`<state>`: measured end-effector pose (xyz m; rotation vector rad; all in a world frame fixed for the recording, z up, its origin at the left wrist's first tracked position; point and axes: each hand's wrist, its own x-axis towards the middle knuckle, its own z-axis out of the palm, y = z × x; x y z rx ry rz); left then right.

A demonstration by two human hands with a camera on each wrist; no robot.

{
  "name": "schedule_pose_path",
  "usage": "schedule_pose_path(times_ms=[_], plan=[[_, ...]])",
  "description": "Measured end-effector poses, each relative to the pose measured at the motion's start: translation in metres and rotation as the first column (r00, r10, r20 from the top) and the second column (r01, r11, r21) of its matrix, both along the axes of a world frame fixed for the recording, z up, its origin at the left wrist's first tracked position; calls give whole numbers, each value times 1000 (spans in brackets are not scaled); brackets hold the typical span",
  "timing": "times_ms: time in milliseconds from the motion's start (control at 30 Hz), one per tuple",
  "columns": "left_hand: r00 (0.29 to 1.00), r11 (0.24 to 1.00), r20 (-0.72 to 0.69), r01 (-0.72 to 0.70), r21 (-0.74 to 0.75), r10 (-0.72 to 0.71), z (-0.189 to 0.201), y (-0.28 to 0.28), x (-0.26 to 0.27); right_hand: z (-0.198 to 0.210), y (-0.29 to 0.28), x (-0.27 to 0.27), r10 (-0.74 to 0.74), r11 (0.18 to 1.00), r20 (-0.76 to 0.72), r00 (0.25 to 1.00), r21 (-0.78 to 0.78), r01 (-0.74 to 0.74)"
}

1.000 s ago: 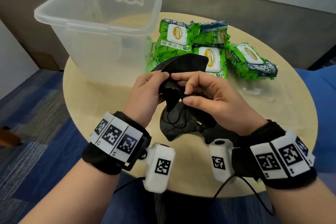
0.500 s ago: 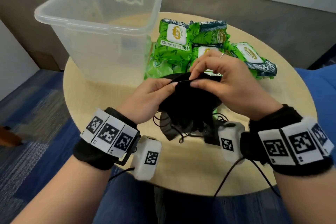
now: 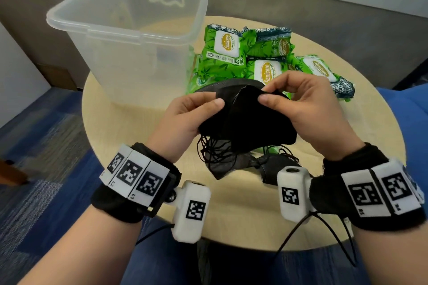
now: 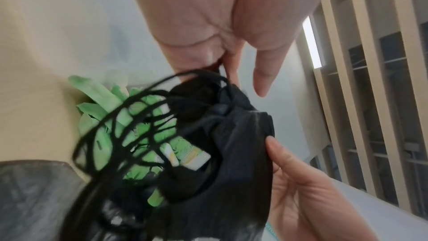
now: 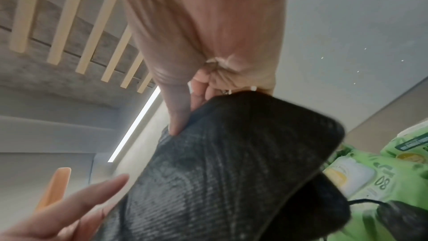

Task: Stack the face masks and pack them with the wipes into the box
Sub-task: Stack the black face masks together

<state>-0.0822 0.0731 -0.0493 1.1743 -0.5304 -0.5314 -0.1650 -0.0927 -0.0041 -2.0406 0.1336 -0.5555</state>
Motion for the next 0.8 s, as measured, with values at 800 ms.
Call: schedule_pose_path(times_ms=[800], plan=[[896, 988, 426, -152, 38, 122, -8, -7, -8, 3, -1, 2, 15, 989, 131, 991, -146, 5]])
